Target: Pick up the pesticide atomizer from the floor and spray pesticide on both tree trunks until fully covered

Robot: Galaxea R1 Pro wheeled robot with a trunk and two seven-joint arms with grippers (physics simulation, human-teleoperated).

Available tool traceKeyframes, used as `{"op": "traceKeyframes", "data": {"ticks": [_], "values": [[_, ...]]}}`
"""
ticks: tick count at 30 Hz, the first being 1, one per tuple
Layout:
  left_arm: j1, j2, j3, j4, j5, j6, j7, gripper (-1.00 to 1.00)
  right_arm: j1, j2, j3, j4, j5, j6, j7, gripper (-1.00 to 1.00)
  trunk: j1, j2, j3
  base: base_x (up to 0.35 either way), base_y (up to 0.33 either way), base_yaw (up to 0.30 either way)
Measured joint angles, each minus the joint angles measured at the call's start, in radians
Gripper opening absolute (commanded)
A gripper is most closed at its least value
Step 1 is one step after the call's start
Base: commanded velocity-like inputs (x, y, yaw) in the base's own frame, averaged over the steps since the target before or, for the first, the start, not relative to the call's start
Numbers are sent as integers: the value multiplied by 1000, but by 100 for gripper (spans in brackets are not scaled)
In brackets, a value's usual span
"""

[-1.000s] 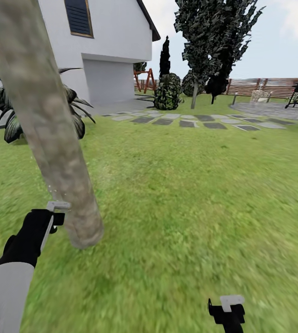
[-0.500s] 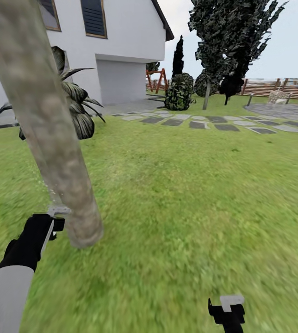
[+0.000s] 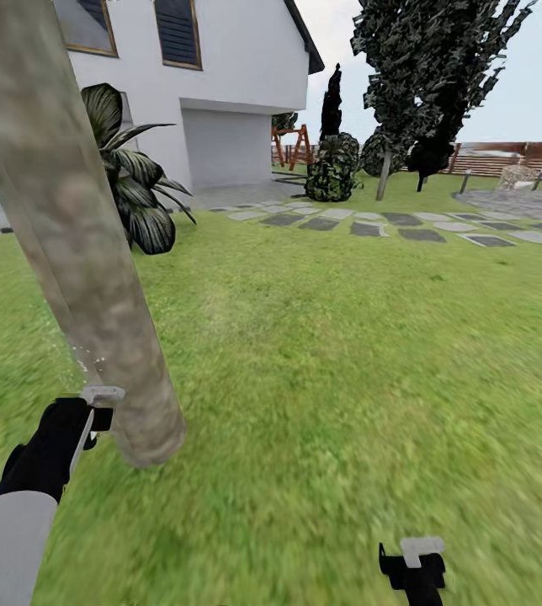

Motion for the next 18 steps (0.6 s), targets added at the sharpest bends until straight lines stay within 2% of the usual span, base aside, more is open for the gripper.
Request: {"op": "traceKeyframes", "data": {"ticks": [4,18], "values": [[37,-2,0,3,4,-5,0,-100,0,0,0,0,0,0,0,100,0,0,0,25,-37,193],[40,-9,-2,3,4,-7,2,-100,0,0,0,0,0,-1,1,100,0,0,0,141,-232,5]]}}
